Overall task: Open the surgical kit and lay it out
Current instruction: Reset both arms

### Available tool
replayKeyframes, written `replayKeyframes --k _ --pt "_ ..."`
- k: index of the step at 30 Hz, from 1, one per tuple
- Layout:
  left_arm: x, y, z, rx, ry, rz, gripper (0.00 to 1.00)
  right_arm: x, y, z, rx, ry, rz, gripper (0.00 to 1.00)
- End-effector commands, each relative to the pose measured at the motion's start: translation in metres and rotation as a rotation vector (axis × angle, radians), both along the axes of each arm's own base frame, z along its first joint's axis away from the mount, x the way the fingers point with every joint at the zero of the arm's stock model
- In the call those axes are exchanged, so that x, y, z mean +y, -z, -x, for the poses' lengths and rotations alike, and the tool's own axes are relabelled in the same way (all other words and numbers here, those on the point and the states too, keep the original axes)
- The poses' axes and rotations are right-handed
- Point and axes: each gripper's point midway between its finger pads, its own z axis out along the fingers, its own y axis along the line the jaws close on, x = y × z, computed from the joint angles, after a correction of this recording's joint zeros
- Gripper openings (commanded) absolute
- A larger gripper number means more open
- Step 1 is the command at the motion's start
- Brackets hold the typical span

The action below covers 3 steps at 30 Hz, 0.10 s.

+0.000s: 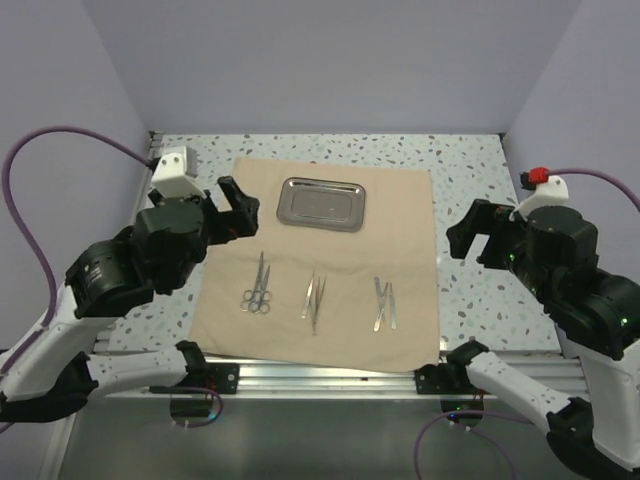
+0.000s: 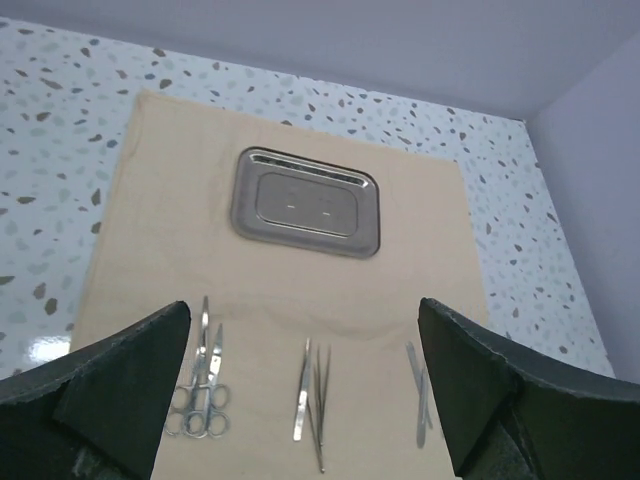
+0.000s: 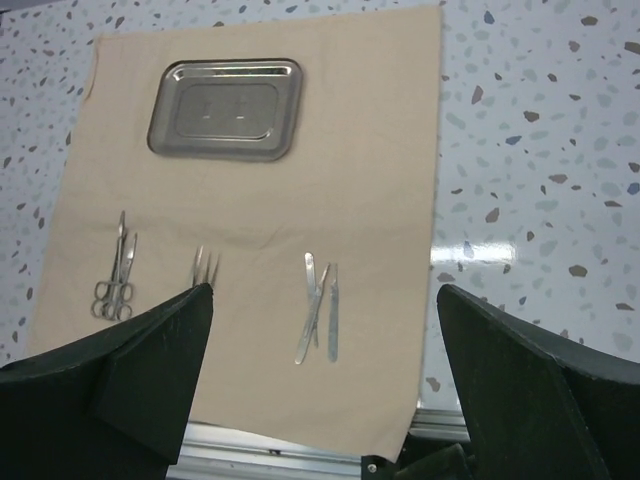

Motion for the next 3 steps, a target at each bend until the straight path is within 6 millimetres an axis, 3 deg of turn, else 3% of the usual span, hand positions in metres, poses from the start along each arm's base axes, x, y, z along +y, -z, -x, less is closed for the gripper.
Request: replayKeyframes --k 1,3 --pt "0.0089 0.0280 -0.0143 0.016 -0.048 -0.245 1.00 0.0225 -0.0069 -0.0174 -0.045 -0.091 -0.016 0.98" --pt "0.0074 0.0342 -0.0192 0.023 -0.058 -0.293 1.00 0.0197 0.0018 -0.0250 -0.009 -0.052 0.009 0.99"
